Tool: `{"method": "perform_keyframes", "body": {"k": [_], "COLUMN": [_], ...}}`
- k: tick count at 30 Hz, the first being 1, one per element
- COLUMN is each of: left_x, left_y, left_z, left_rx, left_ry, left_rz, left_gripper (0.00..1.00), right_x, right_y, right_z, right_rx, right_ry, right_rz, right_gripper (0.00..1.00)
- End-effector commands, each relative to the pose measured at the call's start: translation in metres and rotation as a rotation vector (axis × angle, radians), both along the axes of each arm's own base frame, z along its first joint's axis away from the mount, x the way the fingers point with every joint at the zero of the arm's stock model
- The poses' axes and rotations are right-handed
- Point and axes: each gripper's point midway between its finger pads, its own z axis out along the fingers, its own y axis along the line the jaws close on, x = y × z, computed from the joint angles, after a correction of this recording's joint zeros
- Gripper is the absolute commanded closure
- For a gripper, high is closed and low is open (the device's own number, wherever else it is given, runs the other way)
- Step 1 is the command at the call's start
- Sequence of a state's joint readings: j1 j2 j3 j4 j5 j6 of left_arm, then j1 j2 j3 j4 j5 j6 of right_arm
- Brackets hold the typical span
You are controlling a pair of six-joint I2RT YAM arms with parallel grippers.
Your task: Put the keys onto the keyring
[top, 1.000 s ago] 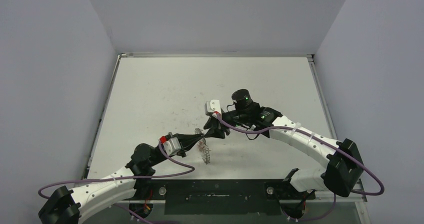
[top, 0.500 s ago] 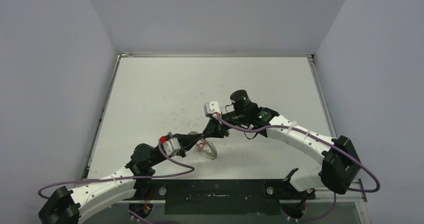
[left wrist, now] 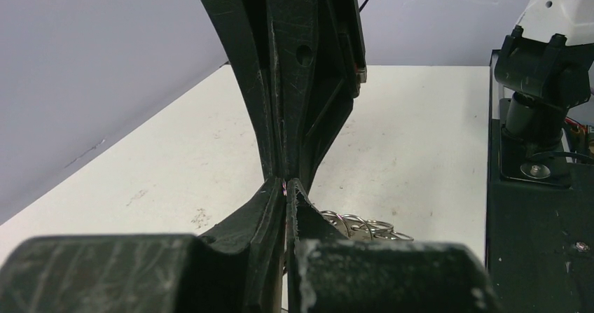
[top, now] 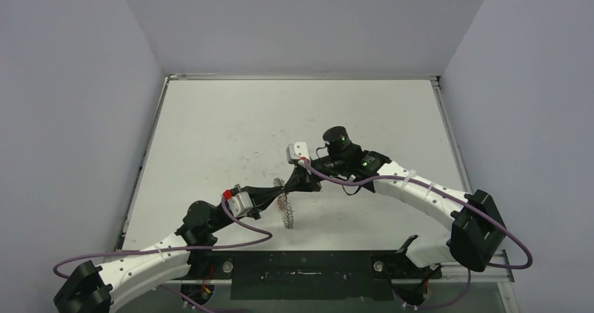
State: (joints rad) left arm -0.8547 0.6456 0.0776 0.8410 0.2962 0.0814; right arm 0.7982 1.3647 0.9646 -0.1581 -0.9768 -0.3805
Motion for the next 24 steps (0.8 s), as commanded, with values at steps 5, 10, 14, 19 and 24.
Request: {"method": "perform_keyframes", "body": {"k": [5,10,14,19,24], "left_x": [-0.001,0.002,0.003,-0.001,-0.002], "left_y": [0.009,0.016,0.023,0.024,0.015], "left_z": [0.036,0.028,0.023,0.013,0.003], "left_rx": [-0.092,-0.035,0.023,0.064,0.104], "left_ry": [-0.059,-0.032,-0.009,0.017,0.063], "left_rz": [0.030,0.072,0.100,0.087,0.047], "left_gripper": [0.71,0.61,0.59,0.58,0.60], "right_x": [0.008,0.010,0.009,0.008,0.006], "right_y": [-0.008,-0.015,-0.015,-0.011,-0.006], "right_z": [0.023,0.024,0.021,0.017,0.020], "right_rx": [-0.045,-0.137,-0.172,-0.183,-0.181], "right_ry": [-0.044,-0.028,-0.030,-0.037,-0.052], "right_rz": [-0.060,-0.096,-0.098,-0.094,-0.088], "right_gripper": [1.00,1.00,1.00,1.00,1.00]}}
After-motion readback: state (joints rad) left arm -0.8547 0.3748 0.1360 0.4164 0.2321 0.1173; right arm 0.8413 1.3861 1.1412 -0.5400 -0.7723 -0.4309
